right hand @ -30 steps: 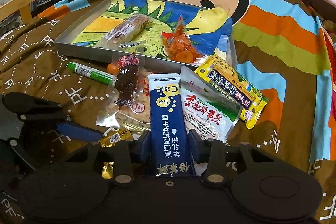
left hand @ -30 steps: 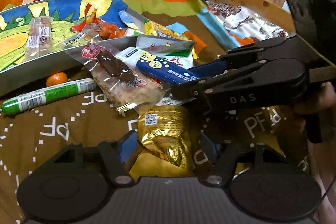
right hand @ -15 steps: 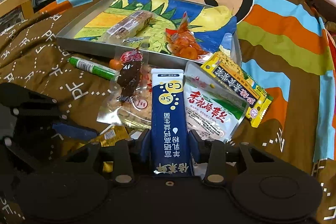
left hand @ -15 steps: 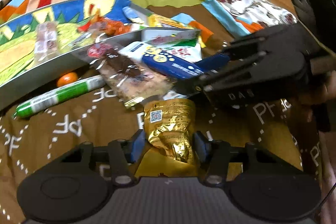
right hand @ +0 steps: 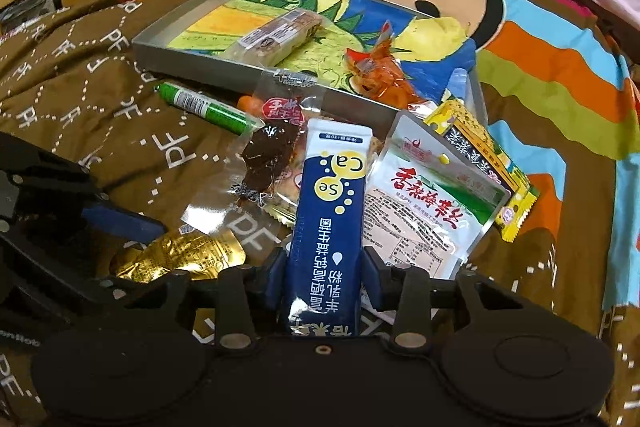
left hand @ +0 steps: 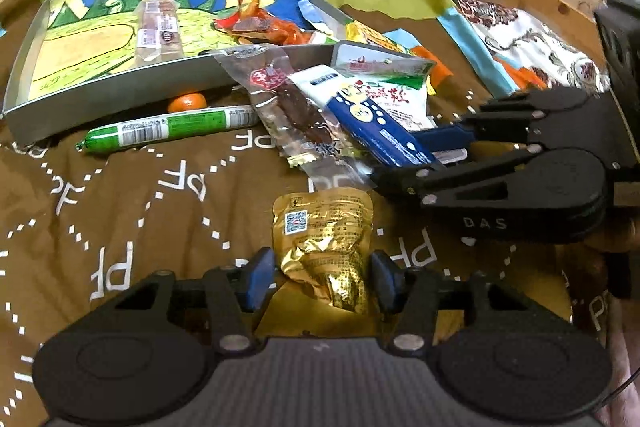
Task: Organize snacks
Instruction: 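Grasp the gold foil packet with the left tool while the right tool grasps the blue milk stick, then carry the gold packet and blue stick over the tray and release them inside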
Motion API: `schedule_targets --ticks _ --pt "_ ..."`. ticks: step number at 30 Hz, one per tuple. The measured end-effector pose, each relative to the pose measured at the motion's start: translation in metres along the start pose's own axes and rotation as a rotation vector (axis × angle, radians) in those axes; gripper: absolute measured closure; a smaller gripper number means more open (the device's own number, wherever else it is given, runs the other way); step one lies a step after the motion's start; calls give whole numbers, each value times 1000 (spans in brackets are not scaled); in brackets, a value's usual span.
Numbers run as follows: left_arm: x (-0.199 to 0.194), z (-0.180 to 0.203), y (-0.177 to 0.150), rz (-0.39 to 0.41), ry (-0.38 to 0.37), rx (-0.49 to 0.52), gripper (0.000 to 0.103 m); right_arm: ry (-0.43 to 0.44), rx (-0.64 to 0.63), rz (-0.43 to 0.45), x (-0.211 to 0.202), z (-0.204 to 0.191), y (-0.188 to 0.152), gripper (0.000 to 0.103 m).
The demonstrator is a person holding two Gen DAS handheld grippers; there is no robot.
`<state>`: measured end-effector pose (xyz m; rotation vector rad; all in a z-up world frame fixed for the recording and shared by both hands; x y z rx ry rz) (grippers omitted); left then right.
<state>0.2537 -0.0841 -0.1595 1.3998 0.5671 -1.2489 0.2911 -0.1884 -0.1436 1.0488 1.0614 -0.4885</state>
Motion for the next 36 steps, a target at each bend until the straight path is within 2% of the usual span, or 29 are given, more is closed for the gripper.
schedule_targets --ticks 5,11,18,21,30,36 --pt "-10 -7 -3 16 -27 -80 50 -14 9 38 -15 -5 -4 63" --pt "-33 -11 -12 79 -8 -134 50 -136 -98 117 -31 -18 -4 64" --pt "-60 -17 -10 183 -12 -186 50 -279 -221 158 -37 -31 -7 65" --pt "-68 -20 -8 217 -10 -202 50 -306 -244 172 -39 -33 -7 65" --pt "-79 -30 -4 277 23 -235 50 -373 -295 255 -50 -39 -4 65" --pt "-90 -43 2 355 102 -253 50 -448 -331 372 -63 -43 2 65"
Point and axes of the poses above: each gripper's, at about its wrist camera, not at the fingertips, and x roughly the way its jaws point, z to its right, y to its top, the point moved 8 cm from there along x, roughly the way its jaws point, and after that the axes turned 13 degrees about -z, right-handed, at the moved point
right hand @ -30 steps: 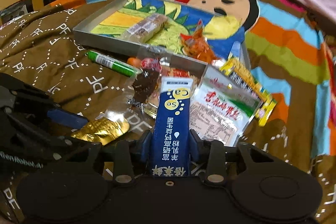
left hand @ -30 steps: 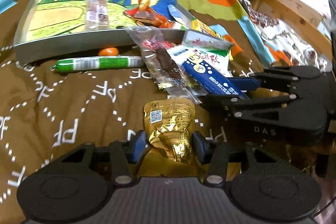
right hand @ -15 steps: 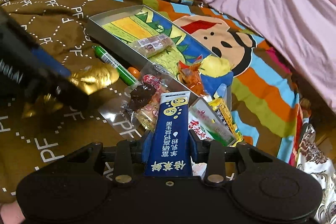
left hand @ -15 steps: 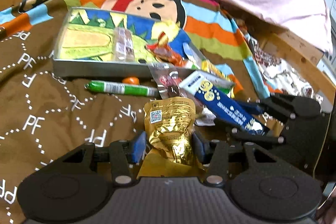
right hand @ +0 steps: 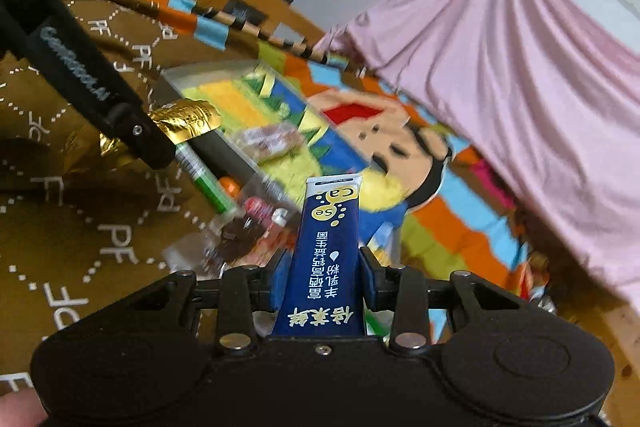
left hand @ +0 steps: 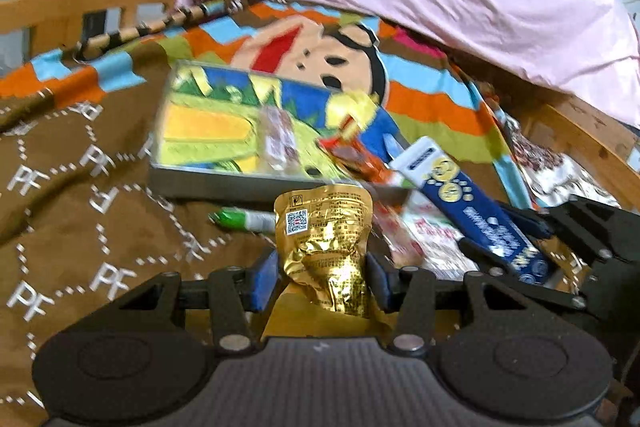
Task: Organize snacks
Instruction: 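Carry the gold packet and blue stick over the tray and release them inside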
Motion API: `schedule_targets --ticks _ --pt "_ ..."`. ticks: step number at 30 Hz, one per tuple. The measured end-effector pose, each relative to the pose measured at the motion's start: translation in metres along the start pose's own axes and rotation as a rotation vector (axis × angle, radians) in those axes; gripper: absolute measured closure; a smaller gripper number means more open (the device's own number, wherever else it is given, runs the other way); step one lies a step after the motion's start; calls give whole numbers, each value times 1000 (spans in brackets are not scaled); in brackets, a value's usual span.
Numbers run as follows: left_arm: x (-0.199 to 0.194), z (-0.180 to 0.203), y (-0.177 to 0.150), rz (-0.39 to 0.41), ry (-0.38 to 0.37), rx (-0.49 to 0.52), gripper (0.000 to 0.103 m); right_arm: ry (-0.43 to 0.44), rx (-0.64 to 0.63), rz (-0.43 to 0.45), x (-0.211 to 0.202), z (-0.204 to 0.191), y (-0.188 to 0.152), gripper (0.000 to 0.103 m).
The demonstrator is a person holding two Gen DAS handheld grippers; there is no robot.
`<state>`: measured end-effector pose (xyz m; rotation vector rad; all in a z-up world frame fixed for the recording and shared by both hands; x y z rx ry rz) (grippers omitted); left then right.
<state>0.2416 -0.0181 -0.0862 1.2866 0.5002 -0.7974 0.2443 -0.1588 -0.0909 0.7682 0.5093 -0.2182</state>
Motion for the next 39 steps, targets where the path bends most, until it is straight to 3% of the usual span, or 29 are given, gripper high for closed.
schedule_targets --ticks 5,11,18,22,27,33,37,39 --pt "-3 -11 12 79 38 -39 50 -61 -37 93 -8 1 11 65" --pt "0 -24 51 156 84 -63 50 -139 -87 212 -3 2 34 64" --pt "18 -36 105 235 131 -38 50 -167 -3 281 27 23 71 64" --pt "41 -47 125 240 119 -69 50 -149 67 281 58 32 93 65" --pt "74 -67 133 214 102 -125 50 -129 52 260 103 26 112 68" --pt "107 -81 131 160 121 -124 50 -69 121 165 146 24 109 68" --pt "116 -83 133 139 113 -126 48 -32 152 111 160 22 101 64" --pt "118 -82 134 130 103 -129 47 -20 157 97 162 19 97 57"
Point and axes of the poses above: each gripper's, at about its wrist camera, not at the fingertips, and x roughly the way its jaws point, z to its right, y to its top, the point moved 8 cm from there along x, roughly the way its jaws point, and after that the axes turned 13 degrees about -z, right-handed, at the moved point
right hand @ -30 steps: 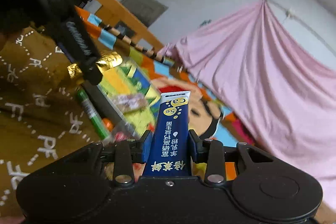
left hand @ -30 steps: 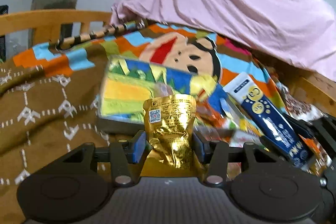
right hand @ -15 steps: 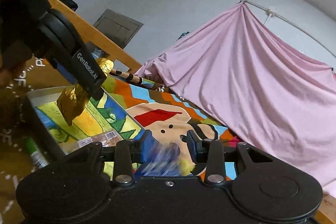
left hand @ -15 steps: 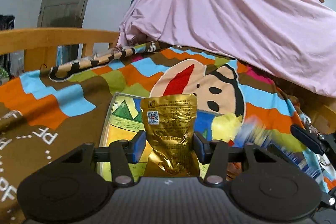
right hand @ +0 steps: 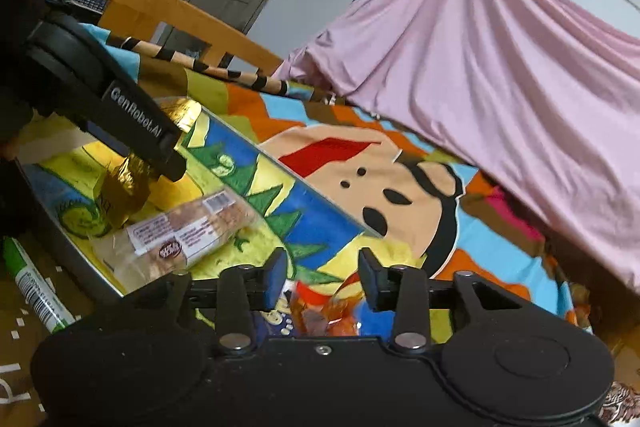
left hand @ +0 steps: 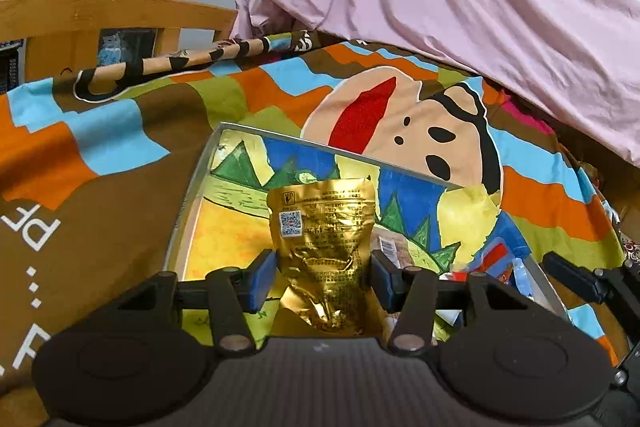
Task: Organize snacks
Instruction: 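Carry the gold packet and blue stick over the tray and release them inside, then withdraw both tools from the tray toward the remaining snacks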
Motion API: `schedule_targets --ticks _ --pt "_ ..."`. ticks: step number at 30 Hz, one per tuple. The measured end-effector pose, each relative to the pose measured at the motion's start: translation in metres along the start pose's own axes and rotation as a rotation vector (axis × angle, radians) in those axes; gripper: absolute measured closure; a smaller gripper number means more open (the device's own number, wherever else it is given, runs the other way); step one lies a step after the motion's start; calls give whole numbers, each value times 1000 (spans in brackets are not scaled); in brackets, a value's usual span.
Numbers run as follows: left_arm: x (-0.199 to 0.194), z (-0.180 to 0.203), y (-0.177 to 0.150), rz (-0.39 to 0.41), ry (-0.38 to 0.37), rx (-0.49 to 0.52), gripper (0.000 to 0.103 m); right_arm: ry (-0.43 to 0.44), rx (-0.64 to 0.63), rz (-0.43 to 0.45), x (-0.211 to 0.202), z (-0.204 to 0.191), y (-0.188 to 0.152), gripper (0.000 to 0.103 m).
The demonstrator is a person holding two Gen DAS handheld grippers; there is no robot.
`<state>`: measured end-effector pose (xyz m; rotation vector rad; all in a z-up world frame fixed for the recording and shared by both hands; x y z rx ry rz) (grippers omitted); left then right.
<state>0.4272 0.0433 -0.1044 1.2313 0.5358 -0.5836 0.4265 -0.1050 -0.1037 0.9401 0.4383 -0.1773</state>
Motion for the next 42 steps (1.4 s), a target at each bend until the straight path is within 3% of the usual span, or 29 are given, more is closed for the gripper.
schedule_targets --ticks 5,9,13,21,30,36,42 --pt "1 -1 1 -2 -17 -10 41 25 20 -12 -2 -2 -2 42" --pt "-1 -2 0 -6 -15 -8 25 39 37 -11 -7 -1 -1 34" --pt "-5 0 -5 -11 -15 -4 19 44 56 -15 -14 3 -3 27" --pt "-39 1 -19 24 -22 9 4 84 148 15 -48 22 -5 10" --pt "-98 -11 -44 127 21 -69 1 92 186 49 -97 35 -7 3" --pt "-135 -2 -53 196 60 -27 1 87 208 78 -135 42 -11 1" --pt "-161 7 -76 171 71 15 1 109 211 71 -170 40 -20 1"
Point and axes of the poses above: each gripper's, at about its wrist camera, not at the fingertips, and x roughly the way its jaws point, z to its right, y to its top, the point moved 8 cm from there along x, roughly the way its jaws point, and after that the axes turned 13 degrees about -z, right-handed, at the moved point
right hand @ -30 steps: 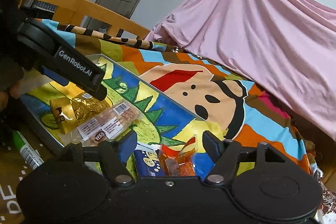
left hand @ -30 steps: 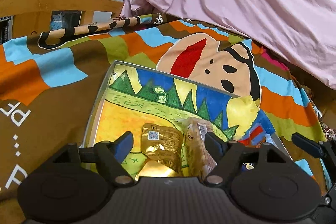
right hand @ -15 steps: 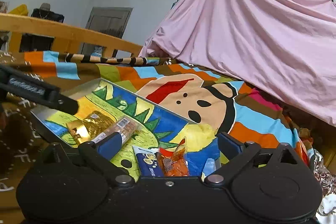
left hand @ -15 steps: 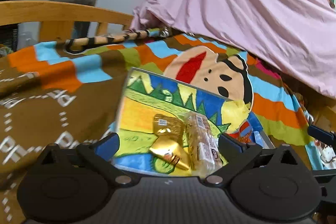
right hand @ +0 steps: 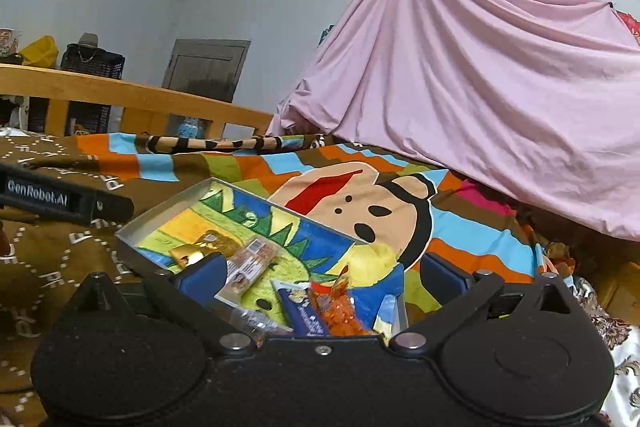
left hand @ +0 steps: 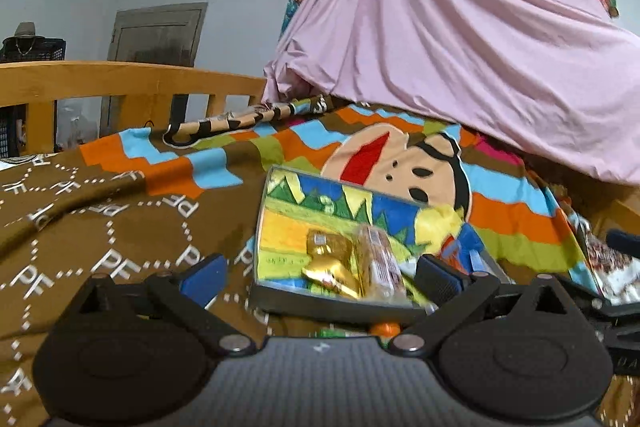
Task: Organize snacks
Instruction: 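Withdraw both tools from the tray toward the remaining snacks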
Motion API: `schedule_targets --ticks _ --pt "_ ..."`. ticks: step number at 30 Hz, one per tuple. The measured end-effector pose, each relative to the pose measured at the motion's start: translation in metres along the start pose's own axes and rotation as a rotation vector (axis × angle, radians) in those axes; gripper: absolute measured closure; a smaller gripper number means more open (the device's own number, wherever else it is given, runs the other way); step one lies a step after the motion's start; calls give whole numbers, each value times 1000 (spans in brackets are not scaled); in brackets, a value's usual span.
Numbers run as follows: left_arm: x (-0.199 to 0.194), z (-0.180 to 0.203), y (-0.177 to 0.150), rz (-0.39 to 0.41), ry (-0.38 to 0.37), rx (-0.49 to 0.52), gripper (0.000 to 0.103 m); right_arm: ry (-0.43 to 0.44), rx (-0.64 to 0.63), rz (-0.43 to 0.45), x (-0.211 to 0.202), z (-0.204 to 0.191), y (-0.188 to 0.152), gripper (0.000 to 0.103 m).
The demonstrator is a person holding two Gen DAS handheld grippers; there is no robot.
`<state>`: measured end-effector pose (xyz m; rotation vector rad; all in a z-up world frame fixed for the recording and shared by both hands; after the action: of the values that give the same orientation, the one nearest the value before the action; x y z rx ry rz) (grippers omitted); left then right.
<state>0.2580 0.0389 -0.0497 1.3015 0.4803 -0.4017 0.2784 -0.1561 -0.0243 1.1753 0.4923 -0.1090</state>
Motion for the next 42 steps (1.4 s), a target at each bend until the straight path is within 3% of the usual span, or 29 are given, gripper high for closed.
schedule_targets --ticks 19,36,42 --pt "-52 14 -59 -161 46 111 0 14 88 -264 -60 -3 -55 1" --pt "-44 18 -77 -271 94 175 1 20 131 -391 -49 3 -74 1" --pt "-35 18 -81 -315 72 177 0 48 186 -442 -40 11 -81 1"
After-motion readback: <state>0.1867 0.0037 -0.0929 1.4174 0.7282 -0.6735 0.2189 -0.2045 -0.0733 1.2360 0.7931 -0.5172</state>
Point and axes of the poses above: each gripper's, at about its wrist camera, not at the fingertips, and x roughly the way its jaws point, z to its right, y to its top, the point moved 8 cm from there along x, roughly the way its jaws point, and after that the axes turned 13 degrees about -z, right-handed, at the moved point
